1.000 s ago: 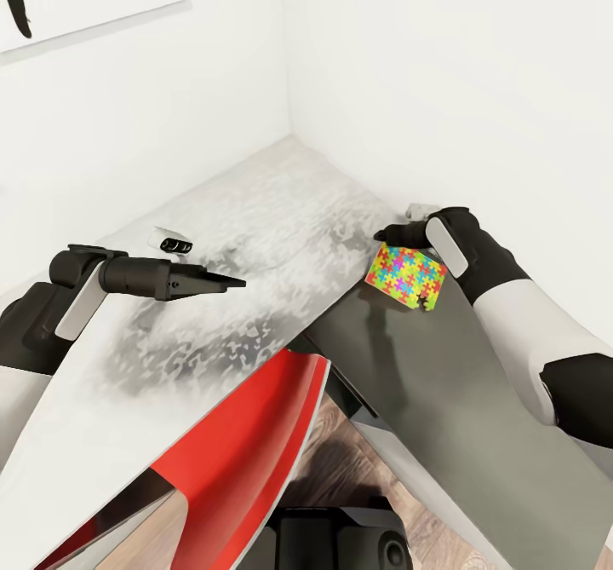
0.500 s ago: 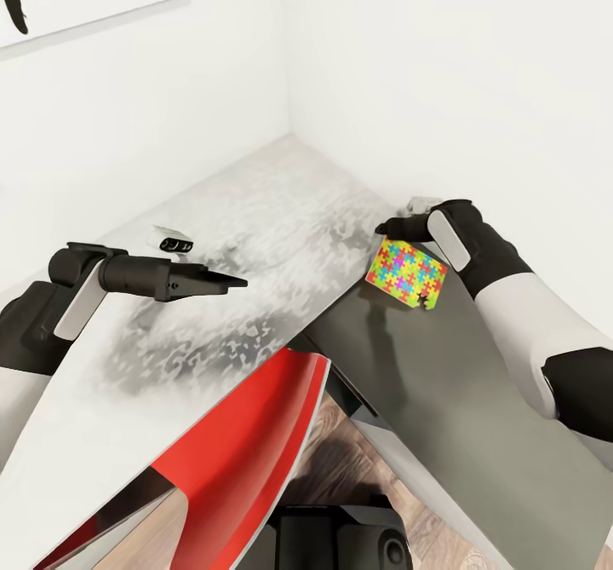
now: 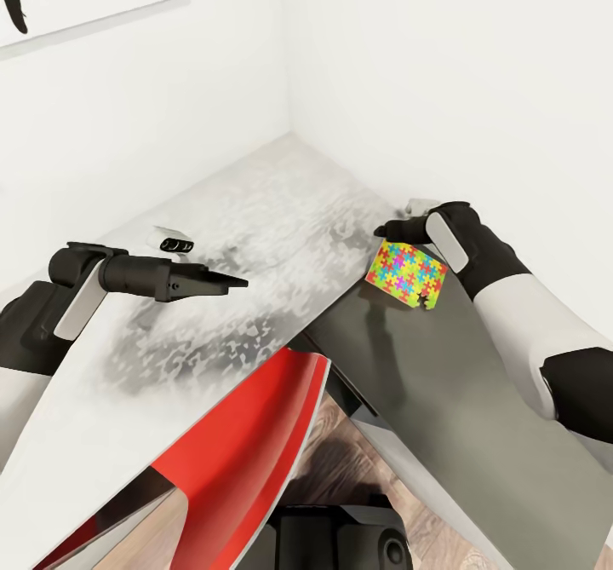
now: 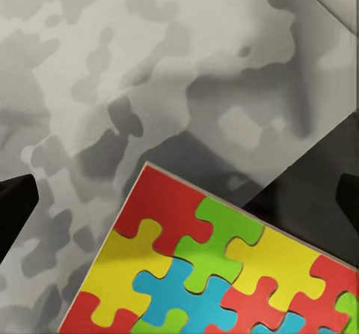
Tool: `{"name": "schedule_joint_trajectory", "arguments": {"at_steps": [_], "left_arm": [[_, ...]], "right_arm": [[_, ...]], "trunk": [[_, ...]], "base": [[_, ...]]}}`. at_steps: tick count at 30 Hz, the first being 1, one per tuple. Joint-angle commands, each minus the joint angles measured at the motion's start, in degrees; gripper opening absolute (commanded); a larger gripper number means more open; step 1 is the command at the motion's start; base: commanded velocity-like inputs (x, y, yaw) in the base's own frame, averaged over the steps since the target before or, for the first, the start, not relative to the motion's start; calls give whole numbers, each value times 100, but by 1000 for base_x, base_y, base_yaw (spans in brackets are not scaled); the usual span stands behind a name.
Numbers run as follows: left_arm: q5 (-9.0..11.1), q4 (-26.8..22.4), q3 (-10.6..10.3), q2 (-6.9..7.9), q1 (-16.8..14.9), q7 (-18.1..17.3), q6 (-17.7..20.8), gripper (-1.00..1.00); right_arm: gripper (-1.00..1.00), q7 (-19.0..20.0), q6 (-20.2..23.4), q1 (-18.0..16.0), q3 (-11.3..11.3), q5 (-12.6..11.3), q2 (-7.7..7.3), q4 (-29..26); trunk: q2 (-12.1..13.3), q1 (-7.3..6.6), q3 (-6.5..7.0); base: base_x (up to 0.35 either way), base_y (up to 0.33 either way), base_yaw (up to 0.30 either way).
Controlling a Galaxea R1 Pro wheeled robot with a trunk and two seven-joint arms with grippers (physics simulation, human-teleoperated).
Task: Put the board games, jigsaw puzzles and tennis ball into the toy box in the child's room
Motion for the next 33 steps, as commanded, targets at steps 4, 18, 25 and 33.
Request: {"name": "schedule_joint_trajectory", "arguments": {"at_steps": [4,18,25,33], "left_arm": [[18,1,-13,5,-6,-11,60,100],[18,1,-14,6,-6,-11,60,100],[18,1,-14,5,-6,-11,60,100],[18,1,-14,6,-6,-11,60,100]], "right_arm": [[100,-54,8,-2,34,-61,-18,-5],[100,-54,-8,19,39,-61,-44,-3],[100,-54,-17,29,39,-61,-39,-3],[100,-54,-27,30,39,-61,-39,-3]], "trunk": [[-10,3,-8],[-10,3,-54],[-10,3,-93],[-10,3,-139]], "base": [[0,0,0],[0,0,0],[0,0,0],[0,0,0]]}}
